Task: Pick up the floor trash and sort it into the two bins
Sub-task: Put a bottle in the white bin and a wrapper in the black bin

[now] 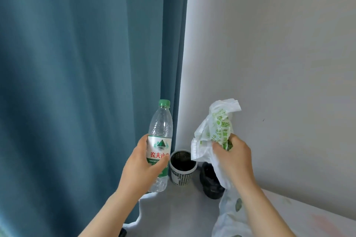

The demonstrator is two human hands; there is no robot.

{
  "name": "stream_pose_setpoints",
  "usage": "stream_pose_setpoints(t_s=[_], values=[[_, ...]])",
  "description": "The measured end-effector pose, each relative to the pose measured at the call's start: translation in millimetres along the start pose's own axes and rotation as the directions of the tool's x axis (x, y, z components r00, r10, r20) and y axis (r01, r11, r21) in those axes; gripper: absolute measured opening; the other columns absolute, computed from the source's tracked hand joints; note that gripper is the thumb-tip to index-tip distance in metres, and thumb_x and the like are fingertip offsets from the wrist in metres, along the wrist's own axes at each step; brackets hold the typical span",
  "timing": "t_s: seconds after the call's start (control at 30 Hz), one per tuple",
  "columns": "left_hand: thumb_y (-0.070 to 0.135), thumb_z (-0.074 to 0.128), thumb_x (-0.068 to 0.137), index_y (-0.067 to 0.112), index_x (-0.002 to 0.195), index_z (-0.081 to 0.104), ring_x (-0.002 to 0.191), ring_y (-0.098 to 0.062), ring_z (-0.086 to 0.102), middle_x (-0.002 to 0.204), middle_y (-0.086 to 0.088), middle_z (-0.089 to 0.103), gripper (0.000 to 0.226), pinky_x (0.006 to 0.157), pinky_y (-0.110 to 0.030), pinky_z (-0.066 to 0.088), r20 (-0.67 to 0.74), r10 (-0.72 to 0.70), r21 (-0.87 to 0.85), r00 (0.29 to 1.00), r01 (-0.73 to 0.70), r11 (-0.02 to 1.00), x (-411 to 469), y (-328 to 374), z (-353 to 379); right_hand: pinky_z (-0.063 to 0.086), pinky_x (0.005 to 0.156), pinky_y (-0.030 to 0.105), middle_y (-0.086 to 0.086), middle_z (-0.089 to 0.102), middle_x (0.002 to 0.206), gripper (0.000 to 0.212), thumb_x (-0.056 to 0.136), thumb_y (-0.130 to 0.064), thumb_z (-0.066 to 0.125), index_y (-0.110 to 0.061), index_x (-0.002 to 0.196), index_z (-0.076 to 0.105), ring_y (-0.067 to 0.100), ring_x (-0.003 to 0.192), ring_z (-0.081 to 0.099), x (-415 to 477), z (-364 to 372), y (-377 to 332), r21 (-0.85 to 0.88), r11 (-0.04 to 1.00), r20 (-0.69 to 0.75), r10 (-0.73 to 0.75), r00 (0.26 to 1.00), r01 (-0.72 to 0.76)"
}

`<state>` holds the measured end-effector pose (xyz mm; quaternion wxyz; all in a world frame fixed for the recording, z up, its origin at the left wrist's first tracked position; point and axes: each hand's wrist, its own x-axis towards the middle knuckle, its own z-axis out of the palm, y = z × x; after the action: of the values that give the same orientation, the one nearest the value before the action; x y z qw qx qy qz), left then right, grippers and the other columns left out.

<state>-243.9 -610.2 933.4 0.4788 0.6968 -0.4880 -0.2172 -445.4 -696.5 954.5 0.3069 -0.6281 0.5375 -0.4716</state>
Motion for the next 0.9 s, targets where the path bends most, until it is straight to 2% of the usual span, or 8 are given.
stream_pose_setpoints(t_s=[0.13, 0.3, 0.43, 0.6, 0.77, 0.9], values=[[0.039, 0.071, 0.079, 0.049, 0.113, 0.039, 0.082, -0.001, 0.064, 0.095, 0.019, 0.064, 0.048, 0.071, -0.027, 0.055, 0.02, -0.002, -0.015, 1.0, 0.002, 1.0, 49.8, -6.2, 25.5, 0.044, 0.054, 0.019, -0.003, 0.065, 0.071, 0.008, 0.084, -0.015, 0.061, -0.019, 0.076, 0.063, 0.015, 0.066, 0.059, 46.9, 12.2, 18.4, -0.003, 1.0, -0.012, 0.018, 1.0, -0.018], [0.034, 0.071, 0.081, 0.048, 0.11, 0.037, 0.083, 0.0, 0.063, 0.096, 0.019, 0.063, 0.047, 0.067, -0.023, 0.051, 0.047, -0.033, -0.041, 0.998, 0.035, 0.999, 125.8, -20.8, 51.6, 0.049, 0.06, 0.022, -0.005, 0.067, 0.073, 0.008, 0.084, -0.016, 0.062, -0.021, 0.077, 0.063, 0.014, 0.07, 0.063, 114.4, 44.8, 44.6, -0.026, 0.998, -0.002, 0.06, 0.998, -0.06], [0.033, 0.071, 0.081, 0.049, 0.109, 0.037, 0.085, 0.001, 0.062, 0.096, 0.021, 0.062, 0.047, 0.072, -0.027, 0.053, 0.092, -0.076, -0.031, 0.993, 0.08, 0.996, 185.9, -30.6, 65.6, 0.054, 0.065, 0.025, -0.007, 0.069, 0.074, 0.009, 0.084, -0.016, 0.062, -0.024, 0.079, 0.065, 0.012, 0.071, 0.066, 161.4, 70.2, 61.3, -0.027, 0.993, 0.007, 0.119, 0.993, -0.119], [0.036, 0.072, 0.078, 0.044, 0.117, 0.041, 0.087, -0.003, 0.062, 0.102, 0.017, 0.063, 0.051, 0.071, -0.027, 0.052, 0.119, -0.089, 0.016, 0.989, 0.087, 0.996, 249.7, -44.9, 95.9, 0.048, 0.058, 0.019, -0.004, 0.067, 0.07, 0.01, 0.083, -0.016, 0.06, -0.021, 0.075, 0.063, 0.014, 0.065, 0.063, 213.6, 88.7, 83.4, -0.049, 0.986, 0.002, 0.158, 0.988, -0.157], [0.042, 0.072, 0.075, 0.045, 0.115, 0.04, 0.088, -0.011, 0.063, 0.103, 0.014, 0.062, 0.052, 0.077, -0.04, 0.056, 0.132, -0.085, 0.076, 0.988, 0.075, 0.994, 305.6, -52.7, 126.5, 0.039, 0.049, 0.015, 0.005, 0.059, 0.064, 0.014, 0.083, -0.014, 0.059, -0.011, 0.07, 0.055, 0.018, 0.057, 0.052, 271.8, 96.4, 107.4, -0.115, 0.983, -0.012, 0.144, 0.99, -0.144], [0.045, 0.071, 0.075, 0.046, 0.115, 0.039, 0.088, -0.011, 0.063, 0.103, 0.013, 0.062, 0.051, 0.076, -0.041, 0.057, 0.128, -0.093, 0.093, 0.987, 0.081, 0.992, 348.7, -57.0, 153.1, 0.033, 0.045, 0.012, 0.0, 0.051, 0.058, 0.019, 0.084, -0.011, 0.059, -0.008, 0.067, 0.051, 0.013, 0.053, 0.042, 319.6, 105.2, 130.9, -0.131, 0.986, 0.017, 0.108, 0.994, -0.105]])
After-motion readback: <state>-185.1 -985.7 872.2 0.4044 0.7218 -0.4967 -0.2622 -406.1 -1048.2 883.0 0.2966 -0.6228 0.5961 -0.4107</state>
